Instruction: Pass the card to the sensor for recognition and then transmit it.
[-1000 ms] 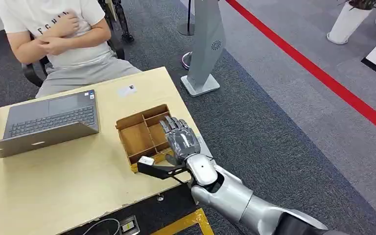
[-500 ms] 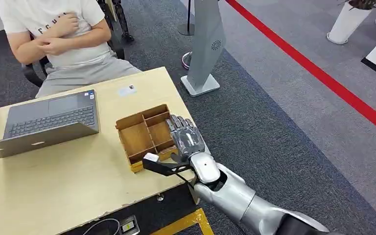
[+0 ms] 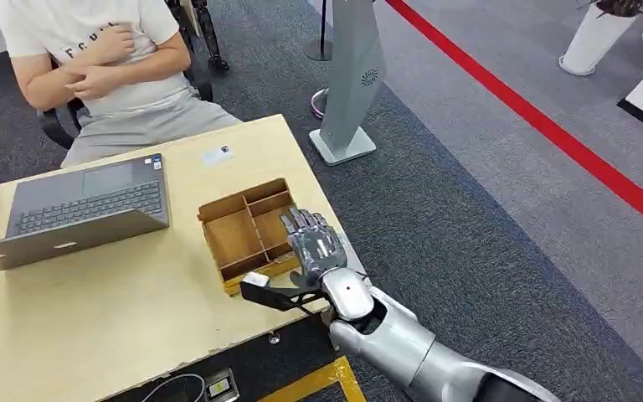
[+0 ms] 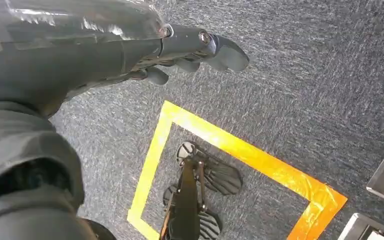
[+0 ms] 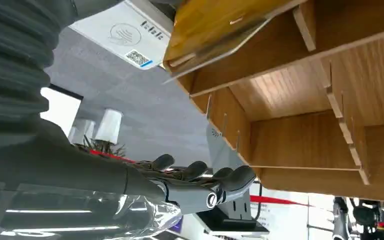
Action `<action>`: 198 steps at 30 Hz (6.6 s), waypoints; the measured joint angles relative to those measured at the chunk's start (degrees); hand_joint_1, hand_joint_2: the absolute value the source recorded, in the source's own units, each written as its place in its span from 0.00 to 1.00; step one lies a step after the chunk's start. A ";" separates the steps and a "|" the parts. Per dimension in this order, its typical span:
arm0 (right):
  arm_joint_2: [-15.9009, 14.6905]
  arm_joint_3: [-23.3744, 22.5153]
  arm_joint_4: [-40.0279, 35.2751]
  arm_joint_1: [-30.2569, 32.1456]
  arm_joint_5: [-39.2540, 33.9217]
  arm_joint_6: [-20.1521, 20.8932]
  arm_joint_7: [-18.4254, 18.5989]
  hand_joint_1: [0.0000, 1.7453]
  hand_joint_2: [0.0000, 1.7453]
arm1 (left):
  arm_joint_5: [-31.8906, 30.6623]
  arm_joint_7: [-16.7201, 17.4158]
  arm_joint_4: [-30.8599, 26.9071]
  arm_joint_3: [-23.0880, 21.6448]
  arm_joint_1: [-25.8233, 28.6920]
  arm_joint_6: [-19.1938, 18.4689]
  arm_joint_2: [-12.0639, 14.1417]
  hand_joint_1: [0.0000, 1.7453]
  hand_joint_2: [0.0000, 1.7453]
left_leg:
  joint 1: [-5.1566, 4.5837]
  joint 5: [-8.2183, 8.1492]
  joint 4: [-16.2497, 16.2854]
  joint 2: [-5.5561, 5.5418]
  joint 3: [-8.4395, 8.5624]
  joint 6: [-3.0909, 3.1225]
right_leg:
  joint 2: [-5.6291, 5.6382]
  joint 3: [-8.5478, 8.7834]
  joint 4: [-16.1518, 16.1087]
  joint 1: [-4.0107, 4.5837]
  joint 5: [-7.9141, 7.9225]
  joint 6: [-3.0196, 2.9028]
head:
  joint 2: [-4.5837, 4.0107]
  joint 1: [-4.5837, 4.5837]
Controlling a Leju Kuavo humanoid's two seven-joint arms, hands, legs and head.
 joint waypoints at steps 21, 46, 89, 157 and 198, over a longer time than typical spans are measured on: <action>0.72 -0.57 0.26 0.24 0.00 0.39 0.22 0.00 1.00 | -0.04 0.00 0.00 0.00 0.00 -0.37 0.00 0.00 0.00 | 0.00 0.00 0.00 0.00 0.00 0.00 | 0.00 0.00 0.00 0.00 0.00 0.00 | 0.00 0.00; 1.27 -1.97 2.10 0.27 0.59 0.61 -1.09 1.00 1.00 | -0.20 0.00 0.00 0.00 0.00 -0.37 0.00 0.00 0.00 | 0.00 0.00 0.00 0.00 0.00 0.00 | 0.00 0.00 0.00 0.00 0.00 0.00 | 0.02 0.00; 1.42 -2.34 2.27 0.84 -0.24 -0.41 -2.21 1.00 1.00 | -0.28 -0.02 0.00 0.00 -0.01 -0.39 0.15 0.00 0.00 | 0.00 0.00 0.00 0.00 0.01 0.00 | 0.00 0.01 0.00 0.00 0.00 0.00 | 0.02 0.00; 4.35 -7.34 19.03 -37.65 17.03 -15.87 -15.87 1.00 1.00 | -3.91 -2.49 0.00 -1.53 -0.28 -1.92 1.03 0.00 0.00 | 0.00 0.06 0.01 -0.03 -0.08 -0.06 | -0.04 -0.03 0.08 0.00 0.02 0.00 | 0.00 0.00; 9.38 -3.17 44.85 -46.74 17.07 -13.59 -13.99 0.00 0.00 | -3.80 -2.23 0.00 -4.15 -0.29 -2.93 1.60 0.00 0.00 | 0.01 0.09 0.03 -0.08 -0.05 -0.08 | -0.05 -0.04 0.08 0.00 0.02 0.00 | 0.02 0.00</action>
